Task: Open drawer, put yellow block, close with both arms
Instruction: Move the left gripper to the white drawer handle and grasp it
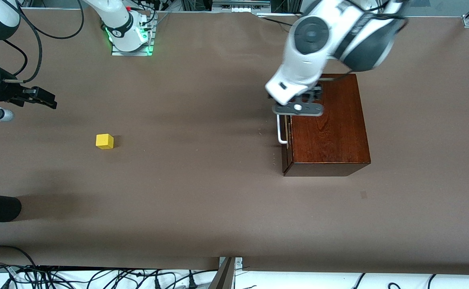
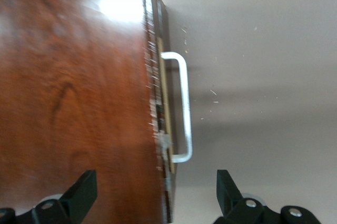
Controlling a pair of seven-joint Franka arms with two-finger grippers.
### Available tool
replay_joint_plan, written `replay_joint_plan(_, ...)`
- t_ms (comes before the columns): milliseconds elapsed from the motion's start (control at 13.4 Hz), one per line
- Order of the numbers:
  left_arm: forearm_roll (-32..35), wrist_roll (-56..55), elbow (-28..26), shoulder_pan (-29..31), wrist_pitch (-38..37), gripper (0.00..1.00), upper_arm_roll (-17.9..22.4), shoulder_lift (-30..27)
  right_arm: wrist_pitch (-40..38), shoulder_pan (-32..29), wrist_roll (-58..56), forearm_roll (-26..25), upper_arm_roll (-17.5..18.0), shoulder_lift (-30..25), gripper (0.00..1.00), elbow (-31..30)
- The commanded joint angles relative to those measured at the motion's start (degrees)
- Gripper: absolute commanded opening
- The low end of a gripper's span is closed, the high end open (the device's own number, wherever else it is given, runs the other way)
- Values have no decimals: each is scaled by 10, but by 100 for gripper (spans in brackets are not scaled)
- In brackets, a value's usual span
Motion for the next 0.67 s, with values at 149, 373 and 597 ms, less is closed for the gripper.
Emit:
replay_joint_plan(149,26,-34,6,-43,17,100,3,45,-5,-2,-4,-1,1,-1,100,2)
replay_joint_plan(373,55,-56,7,-54,43,100,2,84,-5,-1,-3,-1,1,0,100,2)
replay_joint_plan(597,81,-80,8,-78,57,100,4,110,-5,-1,-3,-1,1,3,100,2)
